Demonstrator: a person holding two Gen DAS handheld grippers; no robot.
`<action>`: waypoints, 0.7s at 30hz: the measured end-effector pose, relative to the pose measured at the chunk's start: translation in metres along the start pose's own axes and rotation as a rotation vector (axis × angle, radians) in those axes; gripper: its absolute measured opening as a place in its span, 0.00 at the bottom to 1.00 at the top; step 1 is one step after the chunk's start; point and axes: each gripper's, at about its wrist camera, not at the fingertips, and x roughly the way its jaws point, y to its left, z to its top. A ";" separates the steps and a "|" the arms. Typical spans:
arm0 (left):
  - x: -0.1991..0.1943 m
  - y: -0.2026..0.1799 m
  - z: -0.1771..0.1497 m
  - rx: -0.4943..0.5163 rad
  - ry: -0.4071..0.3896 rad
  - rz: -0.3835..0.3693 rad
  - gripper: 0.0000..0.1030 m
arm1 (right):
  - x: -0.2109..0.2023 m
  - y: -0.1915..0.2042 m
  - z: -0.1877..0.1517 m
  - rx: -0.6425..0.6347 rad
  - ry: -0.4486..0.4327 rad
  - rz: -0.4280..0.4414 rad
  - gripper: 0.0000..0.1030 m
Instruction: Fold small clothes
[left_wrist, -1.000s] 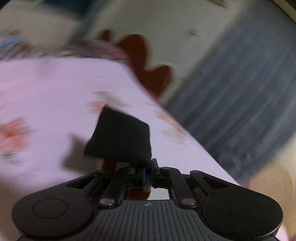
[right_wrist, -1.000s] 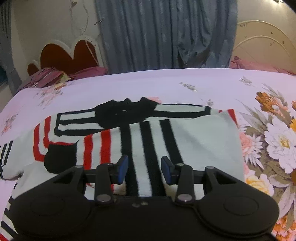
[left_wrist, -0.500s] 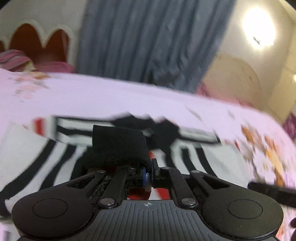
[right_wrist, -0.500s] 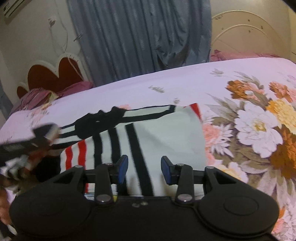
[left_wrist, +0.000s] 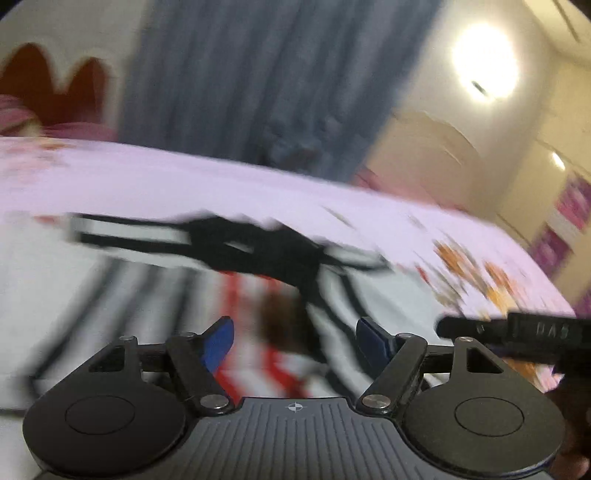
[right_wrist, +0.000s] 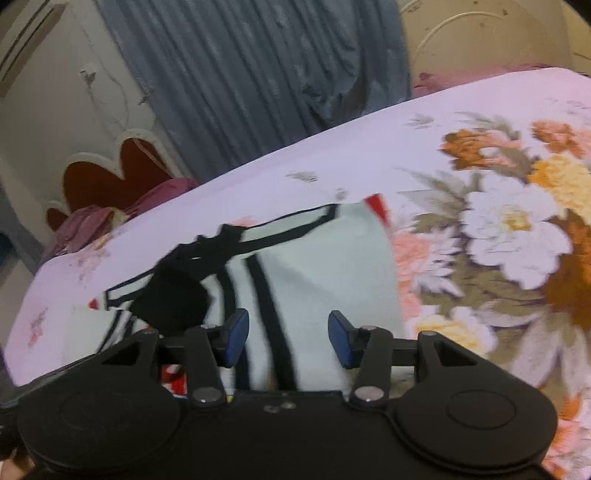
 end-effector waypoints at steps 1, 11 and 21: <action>-0.013 0.013 0.002 -0.011 -0.031 0.039 0.71 | 0.003 0.007 0.000 -0.014 0.002 0.019 0.47; -0.045 0.097 -0.005 -0.024 0.013 0.307 0.56 | 0.064 0.107 -0.013 -0.400 0.067 0.017 0.64; -0.030 0.093 -0.022 0.084 0.094 0.278 0.56 | 0.058 0.061 -0.008 -0.277 0.034 -0.108 0.05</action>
